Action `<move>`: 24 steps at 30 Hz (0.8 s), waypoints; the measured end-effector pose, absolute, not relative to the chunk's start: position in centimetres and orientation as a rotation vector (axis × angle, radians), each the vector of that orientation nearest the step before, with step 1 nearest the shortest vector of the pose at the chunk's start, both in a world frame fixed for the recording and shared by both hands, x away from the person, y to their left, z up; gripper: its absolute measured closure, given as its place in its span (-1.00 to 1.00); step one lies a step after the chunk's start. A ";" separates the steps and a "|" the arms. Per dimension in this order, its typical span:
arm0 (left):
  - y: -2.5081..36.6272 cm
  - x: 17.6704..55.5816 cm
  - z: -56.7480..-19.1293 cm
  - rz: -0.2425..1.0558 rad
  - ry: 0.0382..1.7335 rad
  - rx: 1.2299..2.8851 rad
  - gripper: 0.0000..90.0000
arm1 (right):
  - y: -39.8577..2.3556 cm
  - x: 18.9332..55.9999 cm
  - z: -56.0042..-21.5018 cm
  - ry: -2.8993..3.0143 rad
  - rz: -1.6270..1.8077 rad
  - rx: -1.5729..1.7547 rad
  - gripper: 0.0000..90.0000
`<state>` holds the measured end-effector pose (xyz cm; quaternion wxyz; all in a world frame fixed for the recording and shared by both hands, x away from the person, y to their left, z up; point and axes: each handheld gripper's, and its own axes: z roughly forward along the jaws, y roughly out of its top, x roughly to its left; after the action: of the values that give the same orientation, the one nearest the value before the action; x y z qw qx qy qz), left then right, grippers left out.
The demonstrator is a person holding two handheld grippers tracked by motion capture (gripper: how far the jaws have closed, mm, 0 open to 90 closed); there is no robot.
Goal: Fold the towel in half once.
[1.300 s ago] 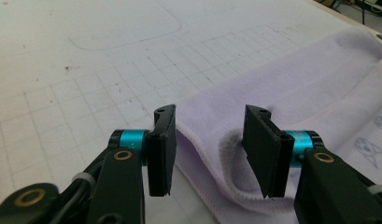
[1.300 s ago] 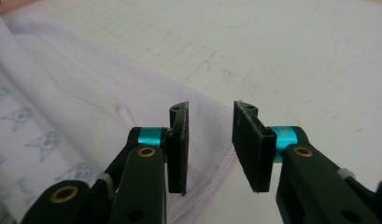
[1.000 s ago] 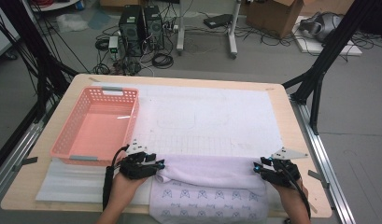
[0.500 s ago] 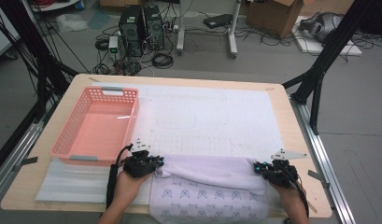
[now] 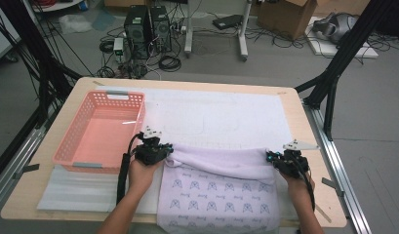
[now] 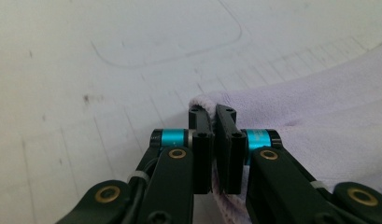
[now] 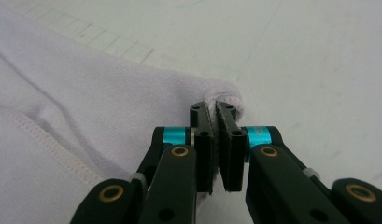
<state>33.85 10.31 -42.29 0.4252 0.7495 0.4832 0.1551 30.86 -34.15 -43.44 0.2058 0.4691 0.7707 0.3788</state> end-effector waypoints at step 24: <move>10.5 38.7 -41.7 0.392 1.203 1.768 0.41 | -34.2 38.5 -42.7 2.115 1.024 1.447 0.25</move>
<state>38.74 10.53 -41.74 0.4649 0.7200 0.4899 0.1596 38.54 -34.19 -42.74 0.1897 0.5148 0.7525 0.3644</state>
